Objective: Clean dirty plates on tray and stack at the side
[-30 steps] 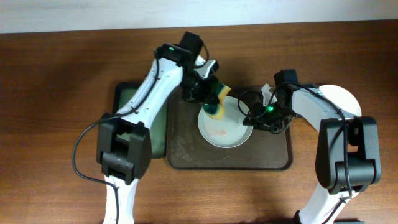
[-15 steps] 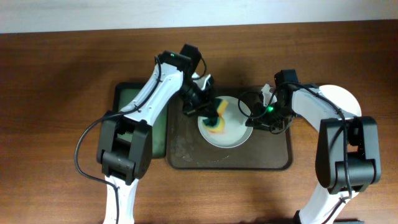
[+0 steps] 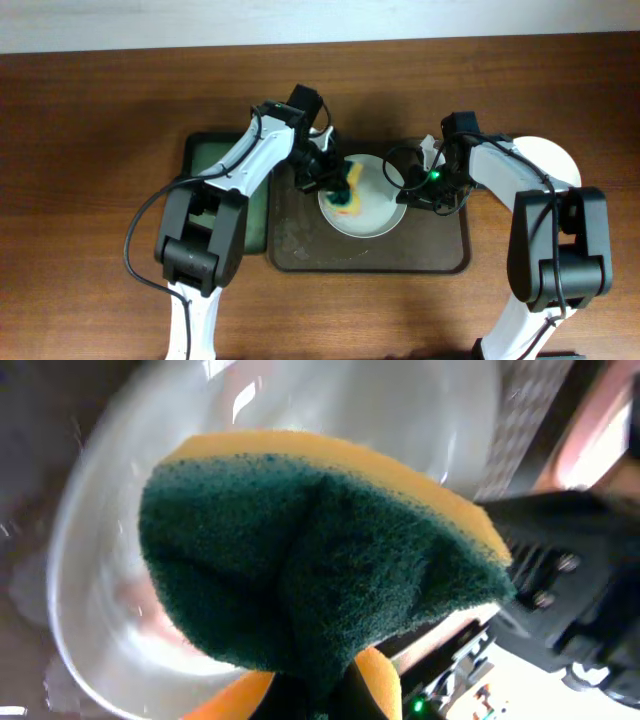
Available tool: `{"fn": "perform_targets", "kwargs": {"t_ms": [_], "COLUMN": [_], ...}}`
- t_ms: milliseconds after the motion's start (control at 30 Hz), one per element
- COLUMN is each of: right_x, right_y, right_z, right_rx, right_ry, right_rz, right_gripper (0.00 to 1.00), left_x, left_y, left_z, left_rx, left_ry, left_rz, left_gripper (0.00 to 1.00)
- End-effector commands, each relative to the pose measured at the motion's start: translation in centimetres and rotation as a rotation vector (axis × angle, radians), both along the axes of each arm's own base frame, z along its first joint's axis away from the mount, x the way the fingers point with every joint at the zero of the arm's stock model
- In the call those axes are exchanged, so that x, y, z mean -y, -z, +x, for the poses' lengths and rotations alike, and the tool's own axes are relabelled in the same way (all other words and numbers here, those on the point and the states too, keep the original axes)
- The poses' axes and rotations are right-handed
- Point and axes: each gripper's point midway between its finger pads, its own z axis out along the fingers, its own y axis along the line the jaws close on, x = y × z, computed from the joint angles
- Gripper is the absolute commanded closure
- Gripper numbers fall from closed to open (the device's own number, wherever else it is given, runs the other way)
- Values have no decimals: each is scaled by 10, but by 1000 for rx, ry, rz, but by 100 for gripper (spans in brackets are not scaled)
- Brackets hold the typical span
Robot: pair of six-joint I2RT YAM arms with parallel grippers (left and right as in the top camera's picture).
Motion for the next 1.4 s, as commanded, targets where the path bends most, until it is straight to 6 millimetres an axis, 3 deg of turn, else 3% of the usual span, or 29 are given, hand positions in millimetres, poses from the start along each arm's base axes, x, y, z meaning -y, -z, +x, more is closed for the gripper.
{"fn": "perform_targets", "kwargs": {"t_ms": [0,200,467,600,733,833,867,933,1067,1133,1233,1333,1367], "right_x": [-1,-1,-1,-1,-1,-1,-1,-1,-1,-1,-2,-5,-7], "right_y": [0,0,0,0,0,0,0,0,0,1,3,8,9], "right_z": [-3,-3,-3,-3,-3,-4,-4,-4,-4,-4,-5,-8,-8], "right_rx": [2,1,2,0,0,-3,-4,-4,-2,-3,-3,-1,8], "right_ry": [-13,-13,-13,-9,-9,-10,-10,-10,-10,-11,-24,-54,-66], "right_rz": [-6,-6,-5,-5,-5,-6,-6,-6,-6,-6,-34,-91,-109], "right_gripper": [78,79,79,79,78,56,53,51,53,62,72,75,83], "left_x": [1,4,26,48,55,49,43,18,-58,-110,-171,-235,-254], "left_y": [-4,38,26,5,-21,-51,-57,-72,-100,-115,-129,-148,-156], "left_z": [3,-8,-25,-33,-18,7,13,26,40,40,34,23,18], "left_rx": [-56,-182,-241,-269,-234,-150,-124,-42,87,133,165,186,188], "left_ry": [-42,-43,-2,39,47,30,18,-2,-49,-84,-151,-241,-274], "left_rz": [-69,-69,-152,-293,-368,-381,-356,-263,-14,144,332,510,549], "left_gripper": [100,100,100,100,100,100,100,100,100,100,100,100,100]}}
